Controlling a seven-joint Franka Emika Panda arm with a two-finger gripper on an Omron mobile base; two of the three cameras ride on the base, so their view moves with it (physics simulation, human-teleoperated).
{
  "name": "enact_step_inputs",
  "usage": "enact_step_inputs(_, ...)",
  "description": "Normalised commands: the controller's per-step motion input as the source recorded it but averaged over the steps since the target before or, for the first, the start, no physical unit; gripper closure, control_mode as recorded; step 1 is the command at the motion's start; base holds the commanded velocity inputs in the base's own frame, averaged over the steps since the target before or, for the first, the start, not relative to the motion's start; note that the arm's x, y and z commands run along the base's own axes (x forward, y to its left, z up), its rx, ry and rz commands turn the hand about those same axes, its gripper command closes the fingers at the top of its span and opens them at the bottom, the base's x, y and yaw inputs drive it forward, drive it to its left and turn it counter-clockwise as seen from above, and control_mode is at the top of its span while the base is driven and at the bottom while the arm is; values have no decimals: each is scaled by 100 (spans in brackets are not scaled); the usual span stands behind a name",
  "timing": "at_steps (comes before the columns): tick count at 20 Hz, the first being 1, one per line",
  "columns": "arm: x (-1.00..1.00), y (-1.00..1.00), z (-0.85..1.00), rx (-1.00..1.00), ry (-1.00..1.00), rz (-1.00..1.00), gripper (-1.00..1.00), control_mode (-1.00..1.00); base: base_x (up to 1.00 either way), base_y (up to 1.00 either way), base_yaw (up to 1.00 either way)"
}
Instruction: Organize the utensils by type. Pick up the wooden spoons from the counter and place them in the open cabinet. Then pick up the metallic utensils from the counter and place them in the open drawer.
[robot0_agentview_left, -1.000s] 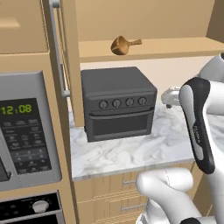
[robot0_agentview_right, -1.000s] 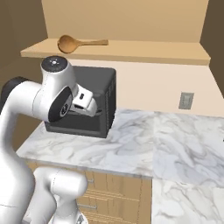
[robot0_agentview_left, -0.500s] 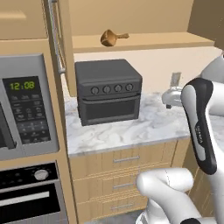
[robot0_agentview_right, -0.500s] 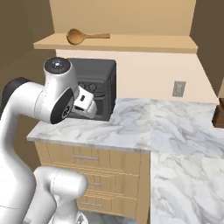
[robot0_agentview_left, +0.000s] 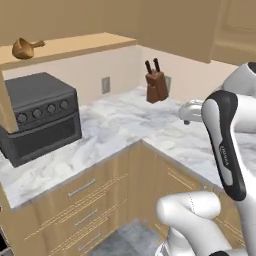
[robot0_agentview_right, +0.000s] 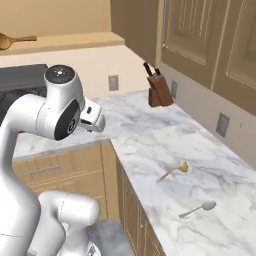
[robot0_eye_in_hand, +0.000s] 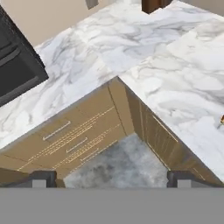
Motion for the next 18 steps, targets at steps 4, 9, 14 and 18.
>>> enact_step_inputs(4, 0, 0, 0, 0, 0, 0, -100, 100, -38, 0, -100)
enact_step_inputs(9, 0, 0, 0, 0, 0, 0, -100, 100, -44, 0, -97)
enact_step_inputs(14, 0, 0, 0, 0, 0, 0, -100, 100, -36, -7, -86)
enact_step_inputs(18, 0, 0, 0, 0, 0, 0, -100, 100, -27, -27, -78)
